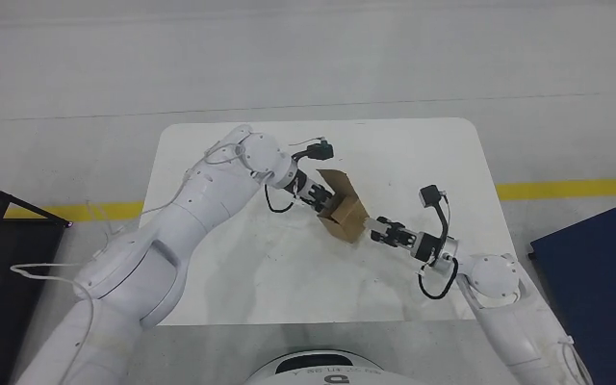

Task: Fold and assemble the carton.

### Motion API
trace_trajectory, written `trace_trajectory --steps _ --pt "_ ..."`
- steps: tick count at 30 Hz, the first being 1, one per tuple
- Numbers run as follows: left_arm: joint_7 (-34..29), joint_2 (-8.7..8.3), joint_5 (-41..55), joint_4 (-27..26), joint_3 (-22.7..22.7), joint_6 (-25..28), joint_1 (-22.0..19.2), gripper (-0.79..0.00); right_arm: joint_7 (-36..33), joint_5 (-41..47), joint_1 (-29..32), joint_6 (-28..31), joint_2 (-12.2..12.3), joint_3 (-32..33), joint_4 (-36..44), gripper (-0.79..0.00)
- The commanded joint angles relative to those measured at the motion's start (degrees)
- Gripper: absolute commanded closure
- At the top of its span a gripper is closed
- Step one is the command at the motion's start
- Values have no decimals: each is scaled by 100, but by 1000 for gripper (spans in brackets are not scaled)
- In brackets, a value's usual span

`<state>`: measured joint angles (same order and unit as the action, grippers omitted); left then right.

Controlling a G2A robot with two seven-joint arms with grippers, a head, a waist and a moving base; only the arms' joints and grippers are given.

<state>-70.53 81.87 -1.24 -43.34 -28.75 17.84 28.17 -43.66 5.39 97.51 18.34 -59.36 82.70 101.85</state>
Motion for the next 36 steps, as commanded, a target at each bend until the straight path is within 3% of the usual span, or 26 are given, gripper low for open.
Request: trace_trajectory --steps 1,12,18,26,36 --pt "32 -14 -36 41 -46 -9 -37 -785 20 24 11 22 5 35 9 -785" --pt "219 -279 -247 359 -527 82 -126 -785 59 269 21 61 15 163 -21 -785" --pt "656 -466 -63 543 -964 257 -32 -785 59 269 21 61 15 163 -21 -785" --pt "1265 -228 293 580 -913 652 -68 -785 672 -670 129 255 17 204 207 -785" --pt "1265 -228 293 580 -913 652 -68 -785 672 -670 129 255 17 204 207 -785"
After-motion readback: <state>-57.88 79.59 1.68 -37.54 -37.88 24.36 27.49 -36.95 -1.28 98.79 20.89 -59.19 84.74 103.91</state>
